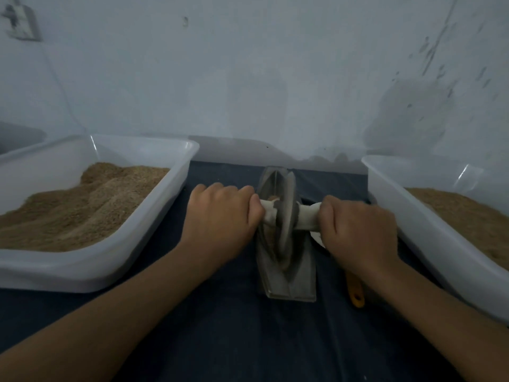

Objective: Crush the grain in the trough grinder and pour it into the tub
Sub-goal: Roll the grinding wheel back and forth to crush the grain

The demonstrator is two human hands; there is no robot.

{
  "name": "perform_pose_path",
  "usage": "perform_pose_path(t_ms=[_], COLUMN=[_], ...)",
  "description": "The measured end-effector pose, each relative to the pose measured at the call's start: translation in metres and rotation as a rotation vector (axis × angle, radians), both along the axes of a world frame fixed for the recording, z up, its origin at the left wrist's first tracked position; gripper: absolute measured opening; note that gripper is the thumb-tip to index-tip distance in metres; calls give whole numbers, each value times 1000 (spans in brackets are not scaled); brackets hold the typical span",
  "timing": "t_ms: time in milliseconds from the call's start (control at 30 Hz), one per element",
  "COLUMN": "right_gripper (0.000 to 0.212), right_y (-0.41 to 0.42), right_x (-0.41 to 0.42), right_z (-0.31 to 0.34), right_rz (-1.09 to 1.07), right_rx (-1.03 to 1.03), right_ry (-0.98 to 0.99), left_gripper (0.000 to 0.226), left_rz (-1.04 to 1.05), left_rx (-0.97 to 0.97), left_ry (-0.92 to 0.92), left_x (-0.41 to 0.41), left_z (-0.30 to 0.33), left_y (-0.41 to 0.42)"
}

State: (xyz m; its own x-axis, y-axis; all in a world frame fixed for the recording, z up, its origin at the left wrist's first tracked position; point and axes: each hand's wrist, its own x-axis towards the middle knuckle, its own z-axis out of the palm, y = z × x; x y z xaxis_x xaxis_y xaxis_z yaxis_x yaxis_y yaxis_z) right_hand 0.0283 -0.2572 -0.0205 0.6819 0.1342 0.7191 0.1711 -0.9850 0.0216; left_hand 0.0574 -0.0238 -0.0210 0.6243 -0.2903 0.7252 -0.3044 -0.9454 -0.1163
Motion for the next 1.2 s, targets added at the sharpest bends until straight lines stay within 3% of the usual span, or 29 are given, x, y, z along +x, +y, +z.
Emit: perform_pose_path(t_ms=[100,200,233,300,367,400,500,633,833,967,1067,1133,1200], right_gripper=[48,14,15,20,13,23,48,43,36,39,50,54,46], right_y=[0,-3,-3,-4,-2,-2,3,5,4,3,5,4,0], right_x=[39,69,74,76,67,61,35,1,-18,-6,19,42,61], right_z=[9,22,25,26,22,18,10,4,-1,2,7,12,15], right_rz=[-108,-88,-93,-99,-94,-96,-57,10,65,13,-58,-90,-107], right_rx=[-183,-440,-454,-424,-394,-342,-81,-80,-91,-93,-86,-90,-235], right_ry=[126,218,261,305,272,226,105,-42,-165,-115,-10,82,149], left_gripper=[23,11,14,32,16,9,17,33,26,33,36,22,16], left_rz=[77,91,106,128,114,101,42,8,-7,-29,41,55,72], left_rx=[256,329,331,310,300,305,238,-48,-84,-94,50,214,295], left_ry=[50,133,144,145,136,131,84,56,24,46,68,55,74], left_x=[21,42,47,52,45,38,13,-15,-33,-17,7,20,32], left_z=[2,6,10,15,14,11,0,-6,-12,-9,-6,-5,0], left_y=[0,-2,-4,-7,-6,-3,5,8,11,6,4,4,2])
